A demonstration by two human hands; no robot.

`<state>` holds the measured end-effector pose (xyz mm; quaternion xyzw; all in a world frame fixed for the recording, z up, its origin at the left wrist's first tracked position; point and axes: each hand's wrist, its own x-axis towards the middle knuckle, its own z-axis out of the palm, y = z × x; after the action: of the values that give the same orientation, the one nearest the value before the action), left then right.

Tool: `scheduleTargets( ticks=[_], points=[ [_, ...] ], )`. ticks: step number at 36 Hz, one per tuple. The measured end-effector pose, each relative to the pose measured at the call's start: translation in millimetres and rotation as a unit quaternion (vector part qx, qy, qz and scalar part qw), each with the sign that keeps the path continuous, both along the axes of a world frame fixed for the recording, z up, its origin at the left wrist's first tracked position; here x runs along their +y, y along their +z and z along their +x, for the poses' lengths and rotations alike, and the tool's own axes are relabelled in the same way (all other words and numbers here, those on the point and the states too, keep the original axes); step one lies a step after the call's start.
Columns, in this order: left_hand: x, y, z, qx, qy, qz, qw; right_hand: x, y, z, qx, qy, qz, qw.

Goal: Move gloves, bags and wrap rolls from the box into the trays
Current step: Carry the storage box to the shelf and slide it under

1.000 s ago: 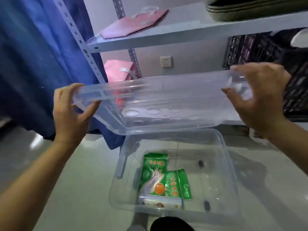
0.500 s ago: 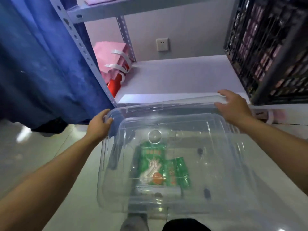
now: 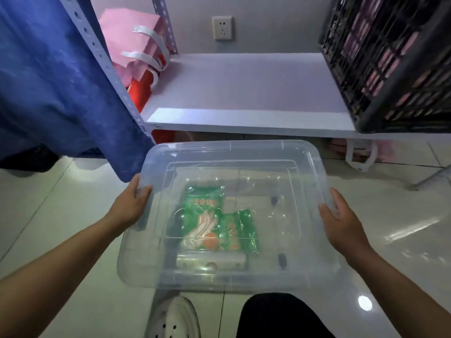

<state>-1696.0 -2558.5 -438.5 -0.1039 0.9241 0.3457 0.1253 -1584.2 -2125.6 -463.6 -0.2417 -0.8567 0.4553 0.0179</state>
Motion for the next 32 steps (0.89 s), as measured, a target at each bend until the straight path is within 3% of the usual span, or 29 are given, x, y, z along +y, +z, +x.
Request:
scheduleTargets(
  ticks=[6,10,14,18,27,32],
  points=[
    [1.8,-0.2,-11.4,-0.015,0.01,0.043,0.999,7.4,2.6,-16.9,-0.002,-0.052,-0.148,0.988],
    [-11.4,10.4,-18.5,-0.117,0.016,0.131,0.984,24.8,4.0,-25.0,-0.083,-0.096,-0.23,0.965],
    [-30.8,20.6,-25.7,-0.205,0.049,0.143,0.967,42.7,22.0,-46.0,-0.178,-0.079,-0.156,0.968],
    [-29.8,28.3,-36.9,-0.246,0.057,0.059,0.966,44.3,26.1,-52.3,-0.2,-0.04,-0.1,0.974],
    [-4.5,34.9,-40.5,-0.193,0.093,-0.034,0.976,36.5,20.2,-49.5,-0.17,-0.053,-0.067,0.982],
    [-0.2,37.2,-36.6,-0.177,0.089,-0.039,0.979,34.2,31.2,-48.8,-0.188,-0.028,-0.017,0.982]
  ],
)
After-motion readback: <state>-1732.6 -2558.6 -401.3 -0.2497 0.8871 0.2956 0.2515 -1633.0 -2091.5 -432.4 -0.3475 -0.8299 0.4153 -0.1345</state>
